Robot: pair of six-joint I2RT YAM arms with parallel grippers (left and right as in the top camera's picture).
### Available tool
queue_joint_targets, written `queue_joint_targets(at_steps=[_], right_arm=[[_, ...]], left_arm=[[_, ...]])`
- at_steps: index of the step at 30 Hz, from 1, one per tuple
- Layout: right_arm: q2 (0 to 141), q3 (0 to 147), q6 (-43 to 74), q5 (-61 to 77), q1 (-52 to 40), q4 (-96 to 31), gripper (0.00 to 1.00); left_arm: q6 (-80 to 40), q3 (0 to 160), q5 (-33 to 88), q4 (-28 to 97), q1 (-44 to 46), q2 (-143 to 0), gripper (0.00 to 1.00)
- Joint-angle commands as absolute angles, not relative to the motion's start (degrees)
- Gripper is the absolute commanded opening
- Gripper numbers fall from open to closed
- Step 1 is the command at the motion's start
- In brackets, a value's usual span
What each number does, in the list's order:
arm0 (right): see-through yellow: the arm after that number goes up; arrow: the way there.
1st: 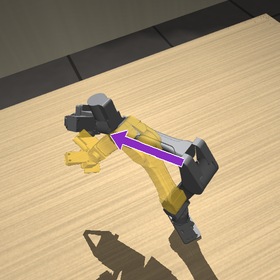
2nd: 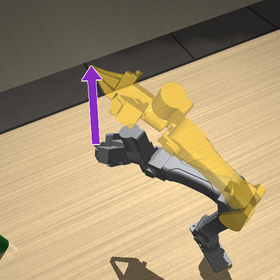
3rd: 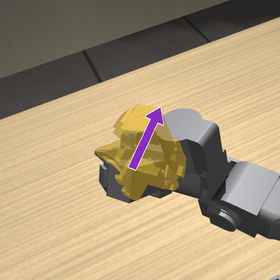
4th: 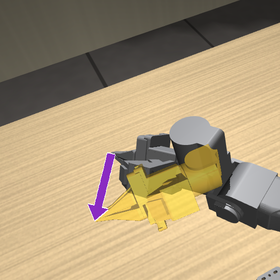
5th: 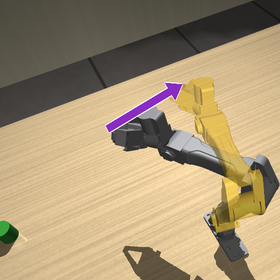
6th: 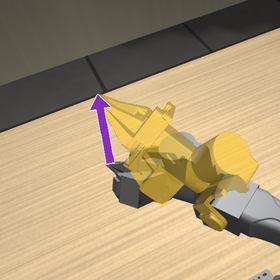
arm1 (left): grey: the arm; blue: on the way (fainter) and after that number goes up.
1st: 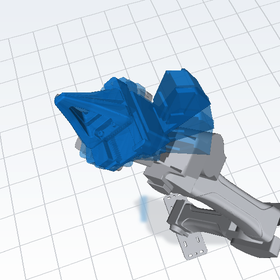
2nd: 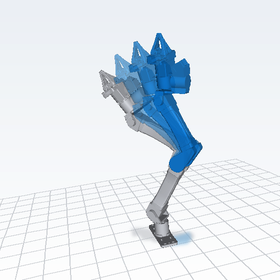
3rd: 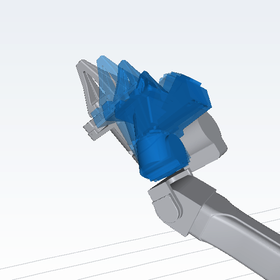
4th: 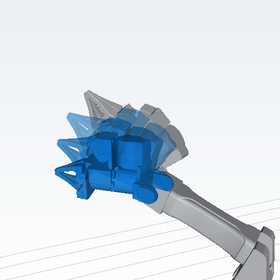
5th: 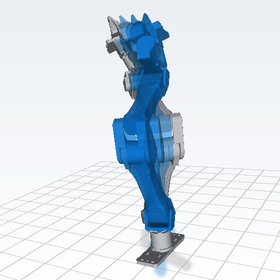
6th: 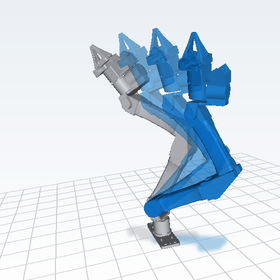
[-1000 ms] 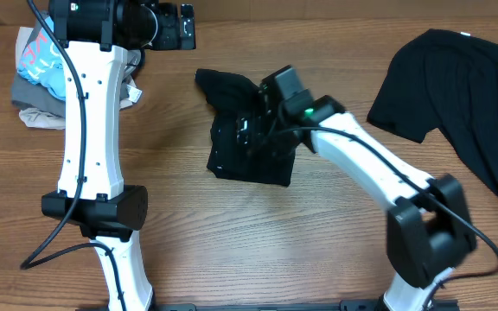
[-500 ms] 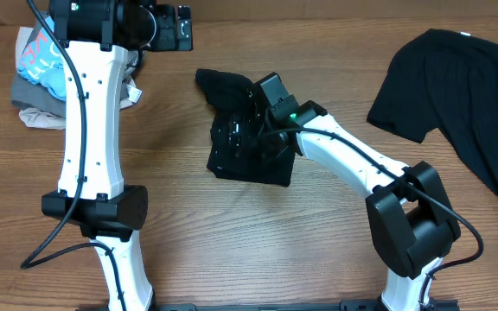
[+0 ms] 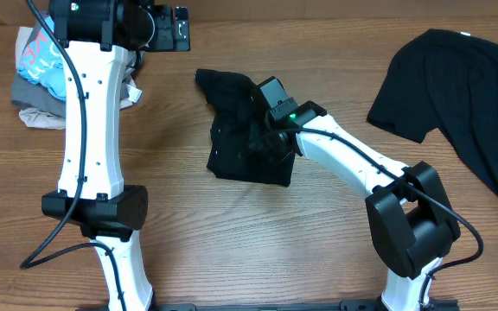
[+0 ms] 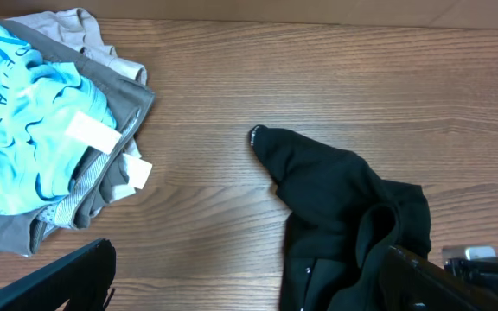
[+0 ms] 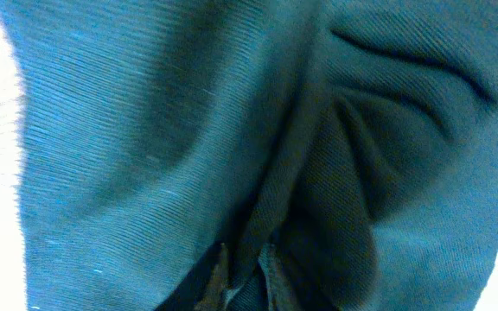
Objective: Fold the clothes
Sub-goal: 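Press the right gripper onto the folded black shirt bundle to flatten it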
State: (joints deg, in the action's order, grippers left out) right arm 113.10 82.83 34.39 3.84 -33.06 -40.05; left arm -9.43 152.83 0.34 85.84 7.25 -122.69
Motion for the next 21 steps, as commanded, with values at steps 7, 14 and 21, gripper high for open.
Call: queue_joint_targets(at_steps=[7, 14, 21], right_arm=[[112.8, 89.9, 32.0, -0.1, -32.1, -53.2, 0.07], [112.8, 99.6, 25.3, 0.2, -34.7, -57.9, 0.52], [116.6, 99.9, 25.3, 0.3, -38.5, -51.2, 0.76]], left_arm=[[-8.8, 150.0, -0.8, 85.4, 7.1, -122.5, 1.00], [-10.5, 149.9, -5.7, 84.0, 4.2, -122.5, 1.00], [-11.4, 149.9, 0.1, 84.2, -3.8, -122.5, 1.00]])
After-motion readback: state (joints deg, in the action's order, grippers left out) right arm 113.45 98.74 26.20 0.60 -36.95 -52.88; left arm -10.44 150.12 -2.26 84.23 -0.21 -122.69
